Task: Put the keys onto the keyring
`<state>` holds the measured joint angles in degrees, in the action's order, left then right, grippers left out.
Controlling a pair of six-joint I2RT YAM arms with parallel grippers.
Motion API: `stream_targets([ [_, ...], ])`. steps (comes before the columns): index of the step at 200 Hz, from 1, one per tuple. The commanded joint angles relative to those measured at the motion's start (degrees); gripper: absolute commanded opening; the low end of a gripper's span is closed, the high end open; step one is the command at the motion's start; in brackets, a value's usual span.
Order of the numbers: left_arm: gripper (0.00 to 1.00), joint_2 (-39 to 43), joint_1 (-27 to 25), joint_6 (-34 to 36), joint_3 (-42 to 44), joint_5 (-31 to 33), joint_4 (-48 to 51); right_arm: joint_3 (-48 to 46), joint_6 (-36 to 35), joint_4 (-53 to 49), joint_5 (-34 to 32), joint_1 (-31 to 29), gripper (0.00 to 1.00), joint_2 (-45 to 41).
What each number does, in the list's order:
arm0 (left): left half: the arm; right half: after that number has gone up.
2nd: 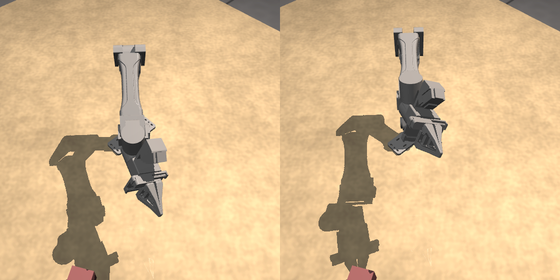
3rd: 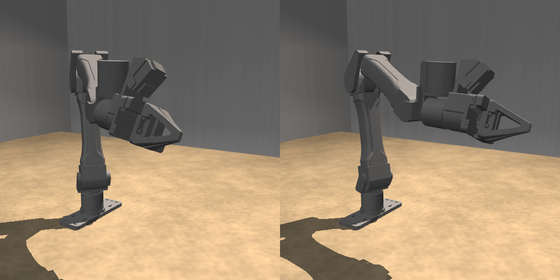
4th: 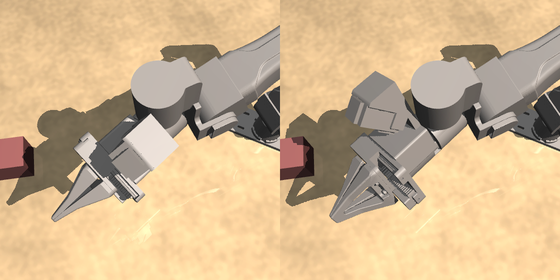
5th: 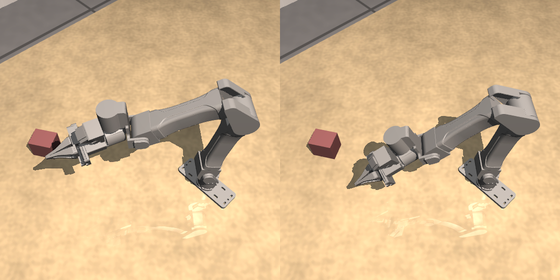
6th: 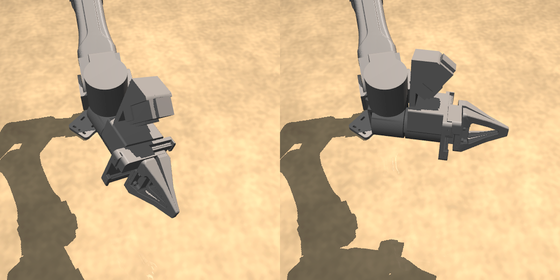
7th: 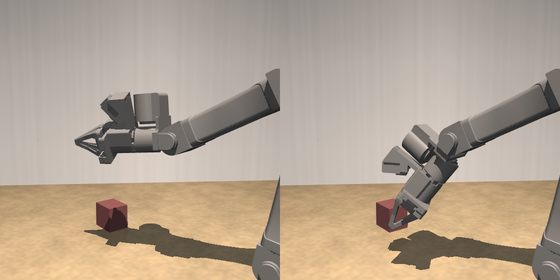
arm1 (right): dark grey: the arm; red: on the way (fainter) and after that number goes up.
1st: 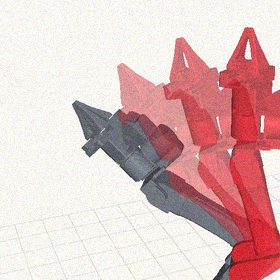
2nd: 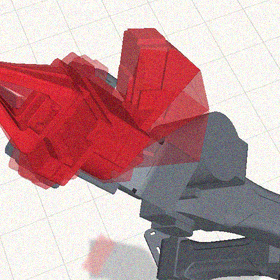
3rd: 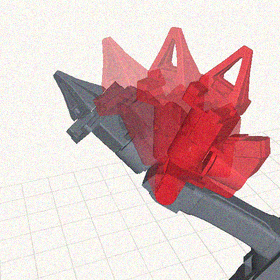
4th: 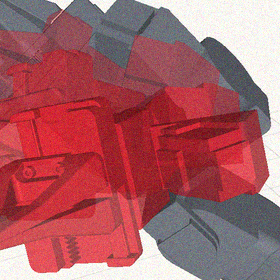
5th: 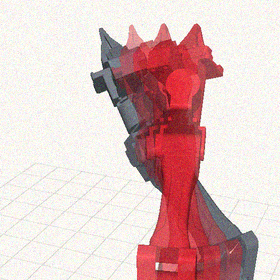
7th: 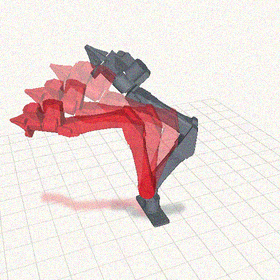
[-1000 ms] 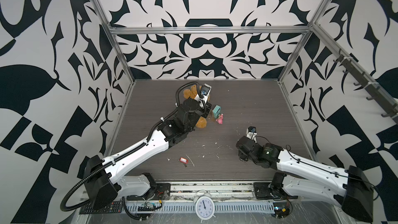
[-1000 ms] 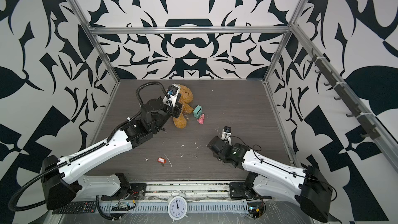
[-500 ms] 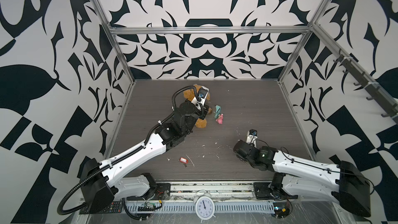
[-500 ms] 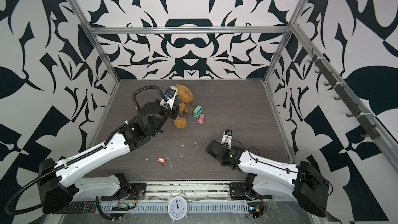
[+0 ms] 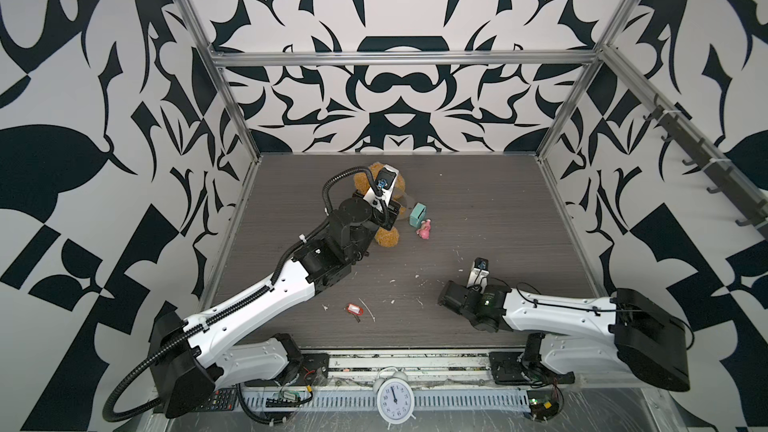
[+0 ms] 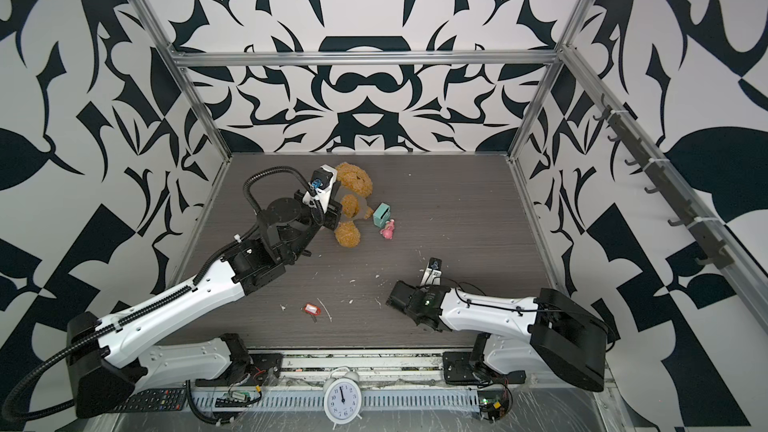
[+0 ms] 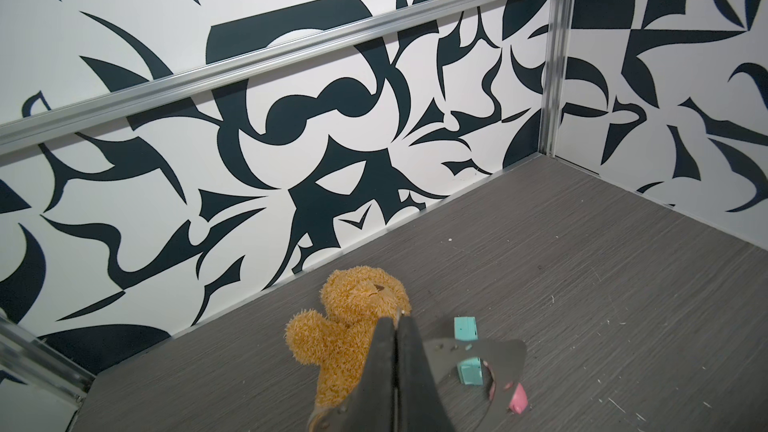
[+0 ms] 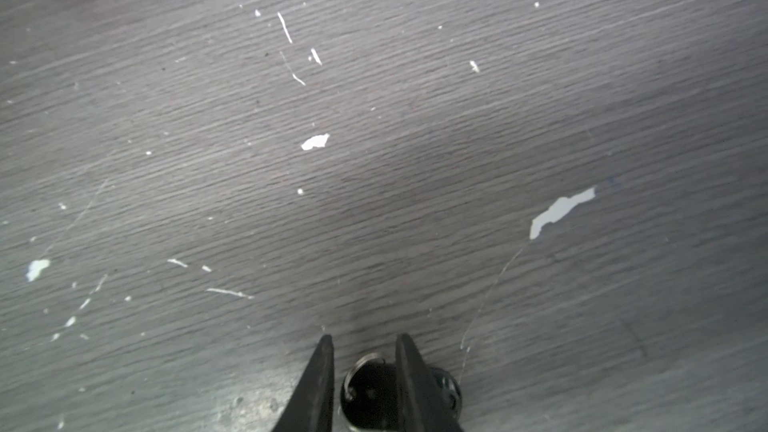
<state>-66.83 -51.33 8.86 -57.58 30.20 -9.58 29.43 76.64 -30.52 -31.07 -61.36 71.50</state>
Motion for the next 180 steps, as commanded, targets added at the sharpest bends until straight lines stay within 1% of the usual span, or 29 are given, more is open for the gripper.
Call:
stream_targets([
  [1,0.0,0.3,0.3,0.0,-0.2,-0.1,-2.5,2.1,2.8,-3.2,-2.8,-0.8,0.26,-0.3],
  [35,0.0,0.0,0.3,0.0,-0.6,0.1,-2.1,2.2,2.5,-2.6,-2.0,-0.9,0.28,1.5],
  [63,0.0,0.3,0.3,-0.1,-0.3,0.0,-2.1,3.8,1.3,-0.8,-1.4,-0.9,0.28,5.3],
  [80,0.0,0.5,0.3,-0.1,-0.2,-0.1,-2.2,5.0,1.0,-1.4,-1.1,-0.9,0.28,7.7],
  [104,0.0,0.2,0.3,0.0,-0.3,-0.1,-2.3,6.0,1.0,-3.2,-1.1,-0.9,0.2,9.0],
  [135,0.0,0.1,0.3,0.0,-0.6,-0.1,-2.1,5.6,1.1,-5.0,-1.0,-1.1,0.14,8.1],
  [180,0.0,0.4,0.3,-0.1,-0.3,-0.1,-2.0,6.0,1.0,-6.6,-0.7,-1.3,0.13,8.7],
])
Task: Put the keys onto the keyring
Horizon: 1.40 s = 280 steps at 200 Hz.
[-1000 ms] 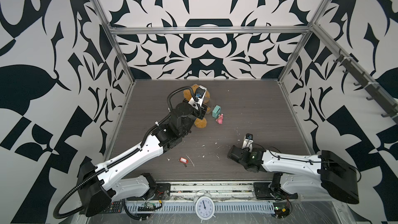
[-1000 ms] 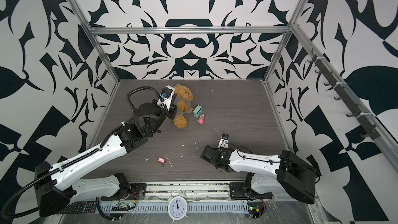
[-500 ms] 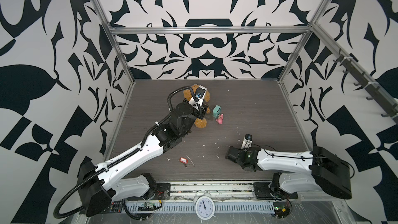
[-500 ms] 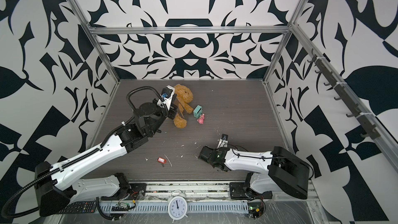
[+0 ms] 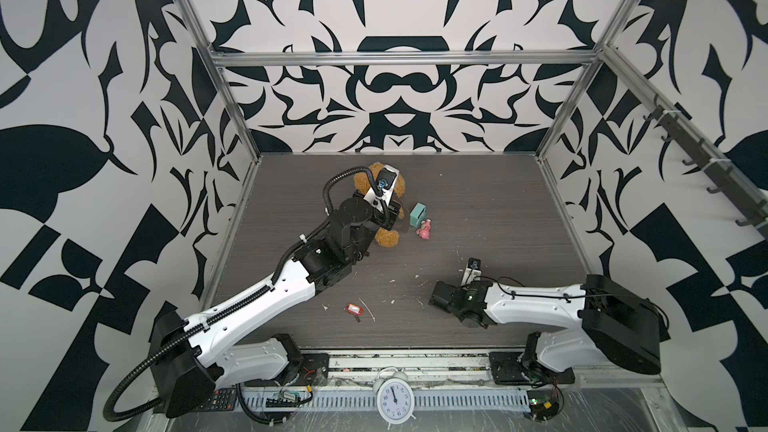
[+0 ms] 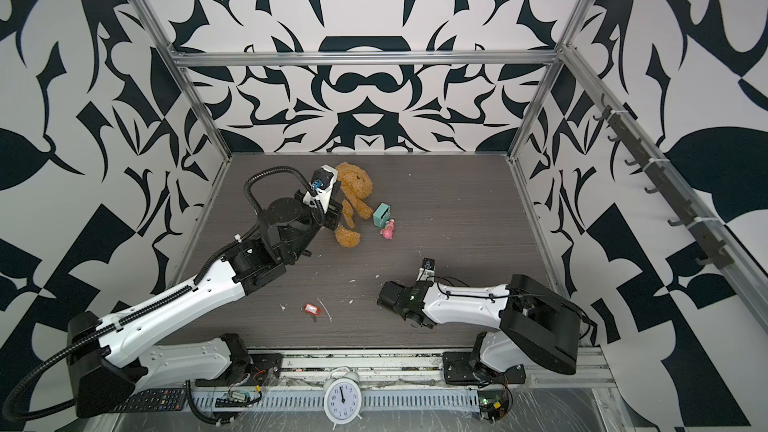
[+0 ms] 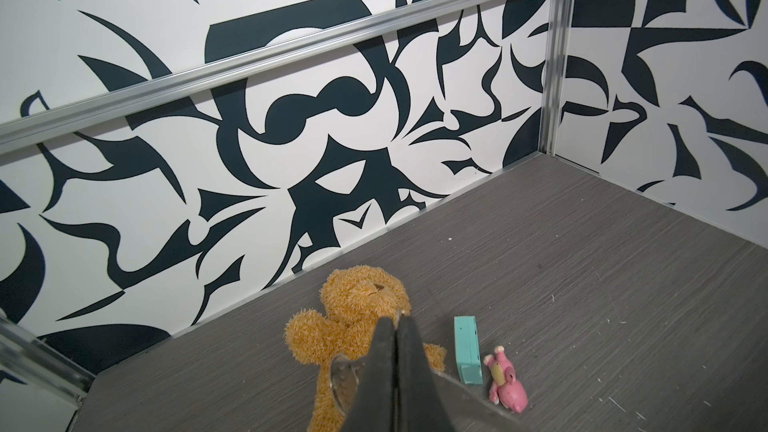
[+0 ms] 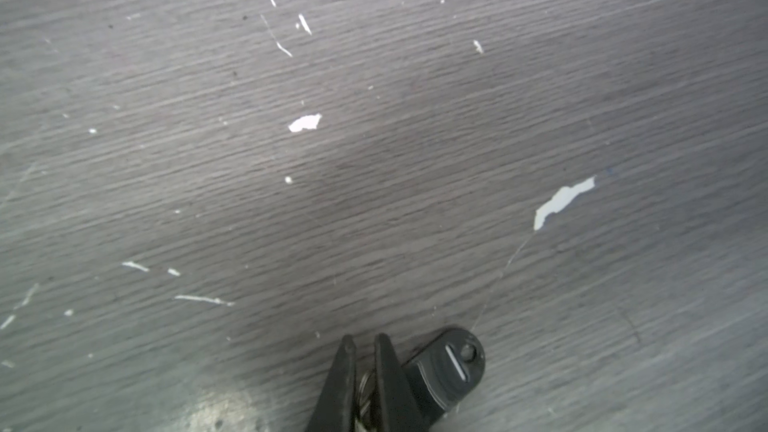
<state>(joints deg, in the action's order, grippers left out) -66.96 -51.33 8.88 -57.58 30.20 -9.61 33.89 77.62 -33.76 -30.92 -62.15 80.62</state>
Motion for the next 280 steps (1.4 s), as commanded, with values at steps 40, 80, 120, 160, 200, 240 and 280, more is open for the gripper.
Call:
stream_targets([
  [40,0.0,0.3,0.3,-0.2,-0.5,-0.2,-1.9,2.2,-1.1,-4.4,-0.4,-0.9,0.19,0.2],
  [80,0.0,0.3,0.3,-0.2,-0.4,-0.2,-1.9,3.2,-1.1,-6.5,-1.1,-1.5,0.21,-0.1],
  [120,0.0,0.3,0.3,-0.2,-0.6,-0.4,-1.9,3.1,-1.2,-6.4,-1.1,-1.9,0.21,-0.3],
  [160,0.0,0.3,0.3,-0.2,-0.5,-0.4,-1.9,2.9,-1.2,-6.6,-1.0,-2.0,0.19,-0.2],
  [200,0.0,0.3,0.3,-0.2,-0.6,-0.5,-1.8,2.3,-1.2,-5.9,-0.9,-2.1,0.08,-0.4],
  [240,0.0,0.3,0.3,-0.2,-0.6,-0.5,-1.7,2.2,-1.2,-5.7,-0.9,-2.1,0.07,-0.4],
  [280,0.0,0.3,0.3,-0.1,-0.6,-0.5,-1.6,2.1,-1.2,-5.6,-0.7,-2.1,0.16,-0.4],
])
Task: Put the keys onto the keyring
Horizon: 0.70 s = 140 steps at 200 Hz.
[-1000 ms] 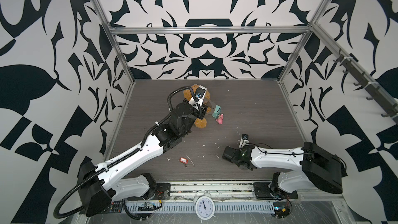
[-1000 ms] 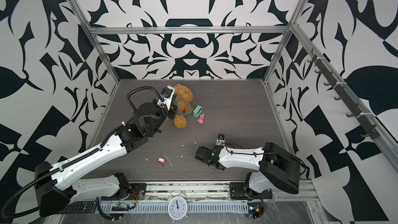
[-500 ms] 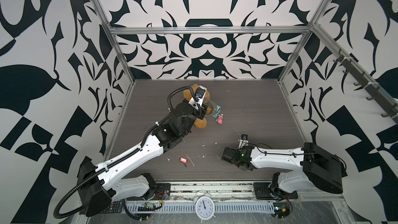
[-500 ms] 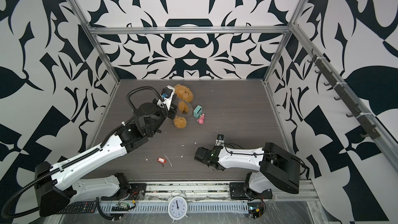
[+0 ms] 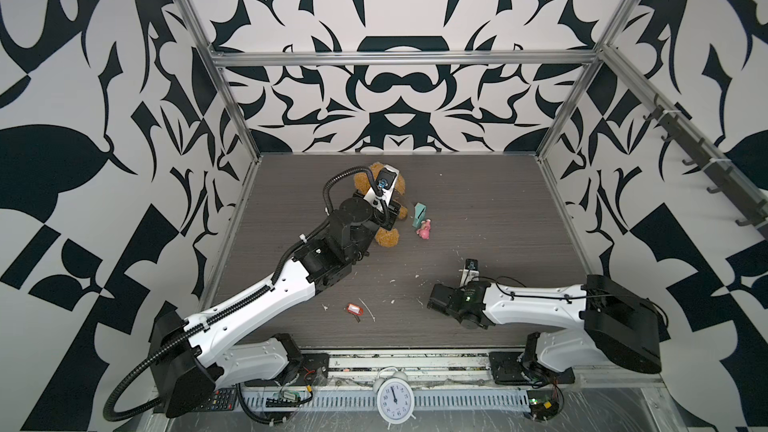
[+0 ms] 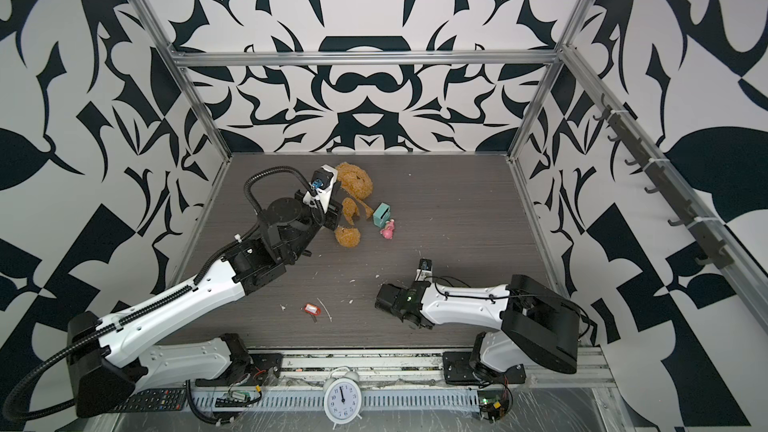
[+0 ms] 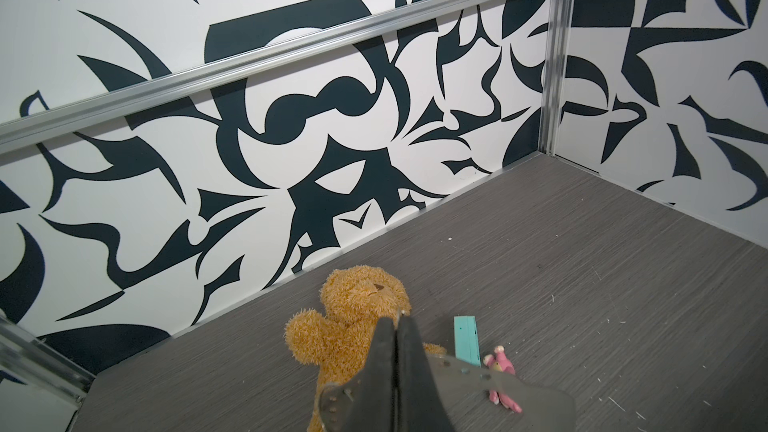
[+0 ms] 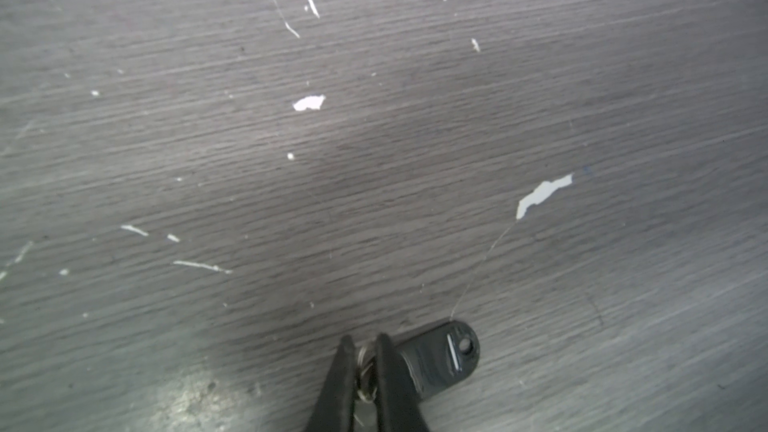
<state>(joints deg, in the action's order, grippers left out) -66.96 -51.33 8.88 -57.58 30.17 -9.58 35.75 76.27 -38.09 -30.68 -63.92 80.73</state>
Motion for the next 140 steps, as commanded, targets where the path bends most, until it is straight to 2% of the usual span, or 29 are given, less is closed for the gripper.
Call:
stream_targets([
  [1,0.0,0.3,0.3,-0.2,-0.5,-0.5,-1.7,0.2,0.1,-1.3,-1.0,-0.3,0.16,-0.5],
  [73,0.0,0.2,0.3,-0.1,-0.6,-0.6,-1.6,-0.1,0.2,-1.2,-1.1,-0.3,0.15,-0.1],
  [130,0.0,0.2,0.3,-0.2,-0.6,-0.7,-1.6,-1.0,1.0,-1.1,-1.8,-0.3,0.0,-2.2],
  [140,0.0,0.2,0.3,-0.3,-0.6,-0.8,-1.5,-0.9,1.1,-1.2,-1.8,-0.3,0.0,-2.6],
])
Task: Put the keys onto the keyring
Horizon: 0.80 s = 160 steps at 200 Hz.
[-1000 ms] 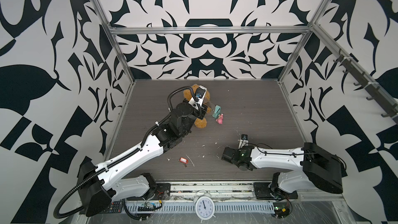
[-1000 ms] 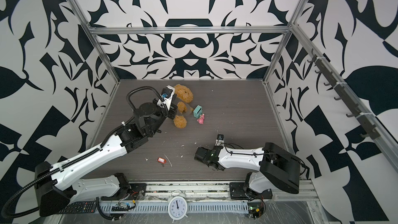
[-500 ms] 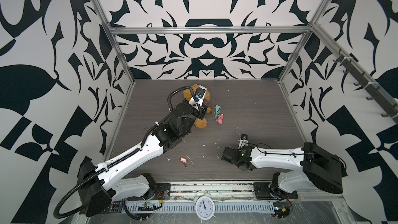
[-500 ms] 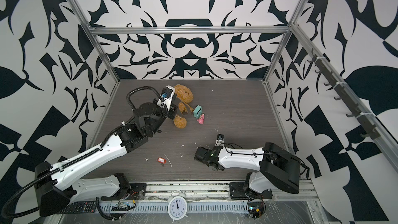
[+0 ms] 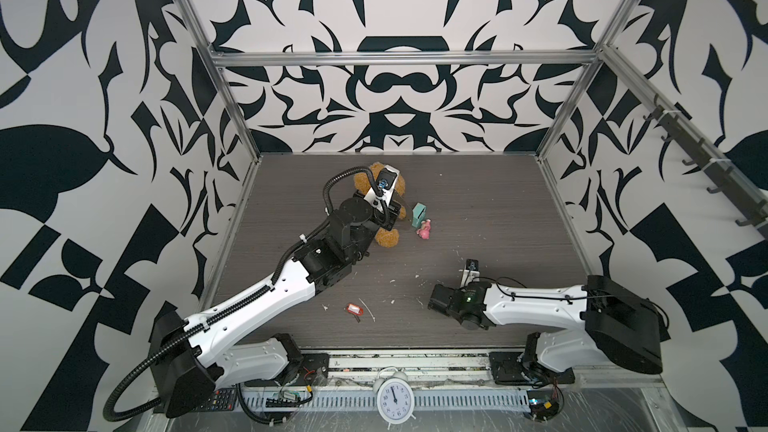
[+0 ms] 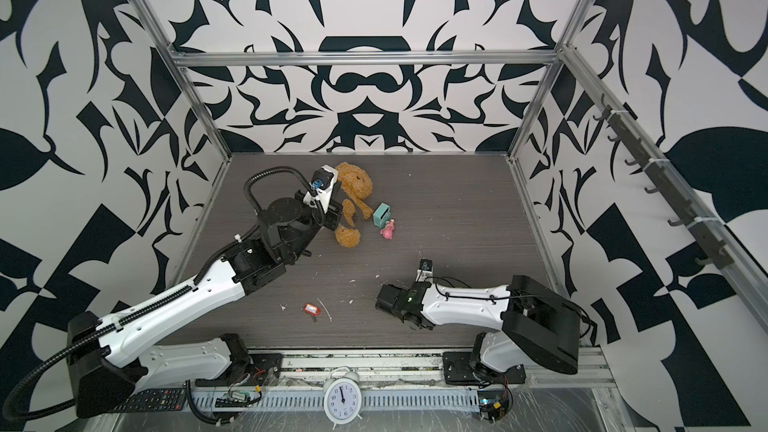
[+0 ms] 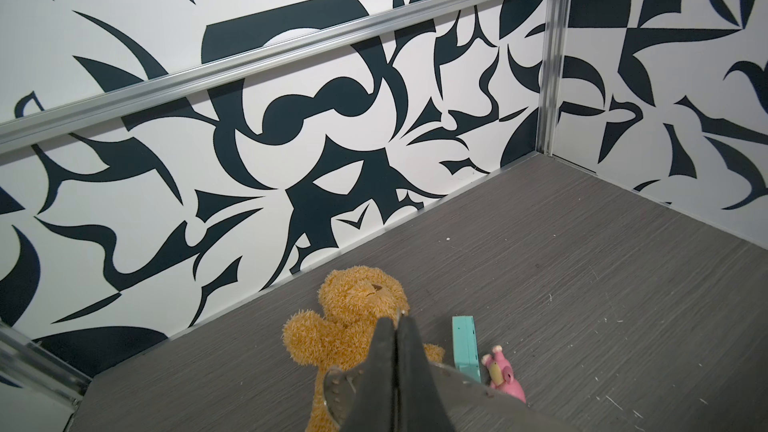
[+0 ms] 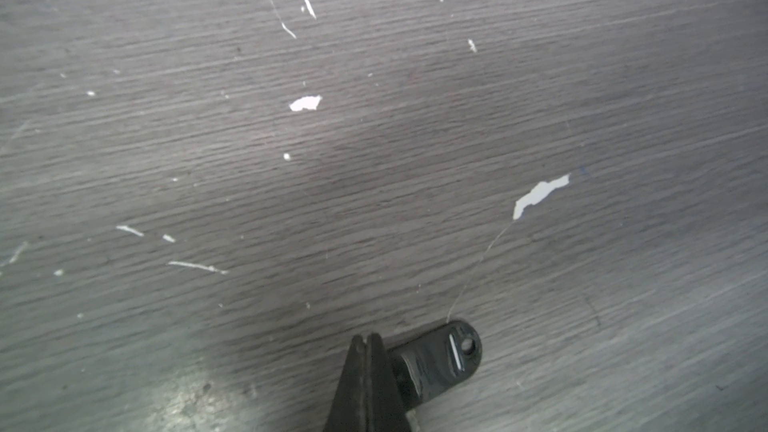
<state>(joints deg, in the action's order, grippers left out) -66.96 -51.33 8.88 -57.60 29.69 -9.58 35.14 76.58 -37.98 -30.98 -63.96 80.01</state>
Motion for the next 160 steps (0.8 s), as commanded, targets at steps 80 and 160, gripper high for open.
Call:
stream_targets([
  [80,0.0,0.2,0.3,-0.4,-0.6,-0.3,-1.5,1.9,-9.3,4.8,-6.0,-0.3,0.0,-8.5],
  [160,0.0,0.4,0.3,-0.1,-0.3,0.7,-1.8,12.0,-32.5,0.7,-5.3,-4.2,0.0,3.2],
])
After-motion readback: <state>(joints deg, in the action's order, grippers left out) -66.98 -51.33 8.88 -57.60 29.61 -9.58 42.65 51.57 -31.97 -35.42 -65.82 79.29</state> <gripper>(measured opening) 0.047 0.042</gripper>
